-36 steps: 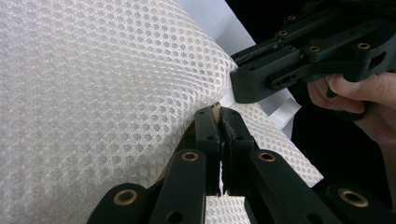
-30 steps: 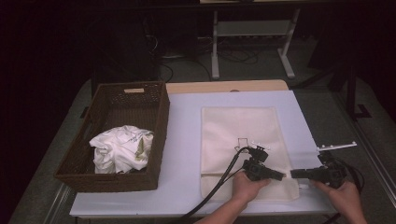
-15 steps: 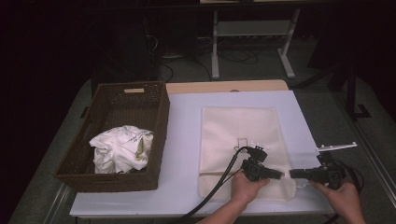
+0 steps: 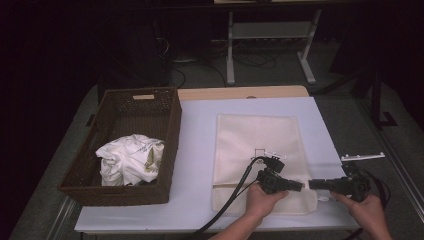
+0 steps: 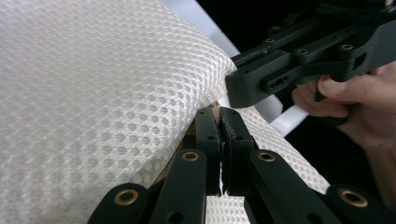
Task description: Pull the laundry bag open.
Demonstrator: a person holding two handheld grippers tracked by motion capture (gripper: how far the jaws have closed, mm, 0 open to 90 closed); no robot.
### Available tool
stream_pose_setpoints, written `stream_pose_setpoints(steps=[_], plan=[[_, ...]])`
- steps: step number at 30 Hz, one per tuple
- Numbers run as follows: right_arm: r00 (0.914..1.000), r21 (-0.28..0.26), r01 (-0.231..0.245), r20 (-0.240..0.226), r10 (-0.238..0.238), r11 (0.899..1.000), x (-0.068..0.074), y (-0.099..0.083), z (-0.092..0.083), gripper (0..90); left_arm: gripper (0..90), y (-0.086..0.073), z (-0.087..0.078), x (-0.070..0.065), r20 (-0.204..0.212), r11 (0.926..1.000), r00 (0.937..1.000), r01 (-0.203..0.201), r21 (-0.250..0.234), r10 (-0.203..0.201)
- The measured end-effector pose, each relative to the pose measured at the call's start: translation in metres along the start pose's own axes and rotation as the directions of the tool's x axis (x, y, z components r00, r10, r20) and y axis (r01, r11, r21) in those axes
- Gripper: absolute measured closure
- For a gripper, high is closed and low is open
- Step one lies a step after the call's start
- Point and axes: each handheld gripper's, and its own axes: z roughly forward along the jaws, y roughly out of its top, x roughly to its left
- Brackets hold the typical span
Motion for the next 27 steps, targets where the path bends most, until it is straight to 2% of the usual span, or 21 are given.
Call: stream_pose_setpoints(steps=[3,5,7,8,9,10,12,16,18,19,20,22,24,27], plan=[[0.9999,0.022,0.008,0.009,-0.008,1.000,0.001,-0.001,0.002,84.7,87.5,-0.004,0.000,0.003,0.006,0.9999,0.9999,0.011,-0.005,-0.011],[0.9996,0.035,0.011,0.026,-0.011,0.999,0.003,-0.001,0.003,85.1,87.6,-0.005,0.001,0.004,-0.016,1.0000,0.9998,0.008,0.002,-0.008],[0.9986,0.038,0.009,0.051,-0.011,0.999,0.003,-0.001,0.005,85.2,87.6,-0.008,0.002,0.001,-0.001,0.9999,1.0000,-0.009,0.008,0.009],[0.9990,0.037,-0.003,0.045,0.001,0.999,0.002,-0.001,0.003,85.3,87.6,-0.010,0.000,0.000,-0.019,0.9995,0.9994,-0.029,0.009,0.029],[0.9956,0.037,0.000,0.093,-0.003,0.999,0.000,-0.001,0.001,85.3,87.5,-0.011,-0.002,0.000,-0.017,0.9995,0.9994,-0.030,0.010,0.030],[0.9932,0.034,-0.004,0.117,0.000,0.999,-0.002,-0.002,-0.001,85.3,87.5,-0.012,-0.006,0.001,-0.016,0.9997,0.9996,-0.024,0.000,0.024],[0.9975,0.020,-0.032,0.064,0.031,0.999,-0.010,-0.005,-0.007,85.2,87.5,-0.013,-0.015,0.003,-0.013,0.9998,0.9998,-0.013,-0.015,0.012],[0.9977,0.033,-0.004,0.067,0.002,0.999,-0.005,-0.005,-0.005,85.2,87.5,-0.015,-0.021,0.002,-0.029,0.9994,0.9990,-0.034,-0.010,0.034],[0.9969,0.028,-0.003,0.078,0.001,1.000,-0.005,-0.004,-0.006,85.2,87.5,-0.017,-0.028,0.006,-0.022,0.9993,0.9997,-0.009,-0.036,0.008],[0.9991,0.017,-0.012,0.040,0.011,1.000,-0.006,-0.004,-0.007,85.2,87.5,-0.018,-0.029,0.008,-0.015,0.9992,0.9999,0.000,-0.039,-0.001],[0.9994,0.017,-0.008,0.035,0.007,1.000,-0.005,-0.004,-0.006,85.2,87.5,-0.020,-0.030,0.008,-0.020,0.9993,0.9998,-0.001,-0.038,0.000],[0.9977,0.035,0.005,0.067,-0.007,0.999,-0.003,-0.003,-0.004,85.2,87.5,-0.022,-0.033,0.009,-0.034,0.9991,0.9994,-0.002,-0.043,0.001],[0.9993,0.022,-0.005,0.038,0.004,1.000,-0.003,-0.003,-0.005,85.2,87.5,-0.023,-0.037,0.010,-0.023,0.9988,0.9997,0.007,-0.049,-0.008],[0.9988,0.018,0.010,0.048,-0.011,1.000,0.001,-0.002,-0.005,85.2,87.5,-0.023,-0.039,0.007,-0.038,0.9984,0.9992,-0.010,-0.056,0.008]])
